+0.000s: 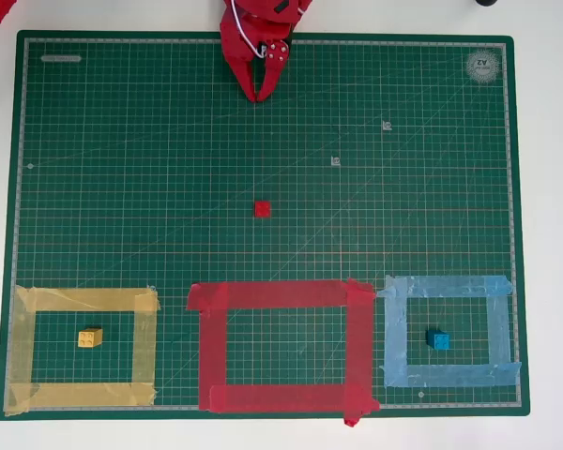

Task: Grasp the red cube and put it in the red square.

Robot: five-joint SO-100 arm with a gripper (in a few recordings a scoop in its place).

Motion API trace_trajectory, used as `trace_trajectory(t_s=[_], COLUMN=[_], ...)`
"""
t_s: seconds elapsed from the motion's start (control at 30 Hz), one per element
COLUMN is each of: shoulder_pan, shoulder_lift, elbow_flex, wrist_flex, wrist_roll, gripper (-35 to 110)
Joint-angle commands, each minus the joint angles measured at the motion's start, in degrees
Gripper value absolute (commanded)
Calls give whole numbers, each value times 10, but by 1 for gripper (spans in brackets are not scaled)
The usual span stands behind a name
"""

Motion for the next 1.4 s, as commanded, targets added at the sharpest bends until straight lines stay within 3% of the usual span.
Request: trace_trajectory(t_s=[0.0,0.3,0.5,0.63,0.77,0.93,1.13,1.37], shoulder_pan=[-11,-18,-19,-22,-25,-31,-36,-38], shoulder_lift=[0,-262,-437,-509,-523,-563,-660,-795], elbow_flex=[-12,-214,-236,-138,-105,-23,-6,-31], wrist_flex=[-51,-232,-493,-800,-853,-1070,-1184,-1241], wrist_roll=[-8,-11,-14,-14,-15,-10,-14,-15], gripper=[-1,-1,-1,-1,-1,-1,-1,-1])
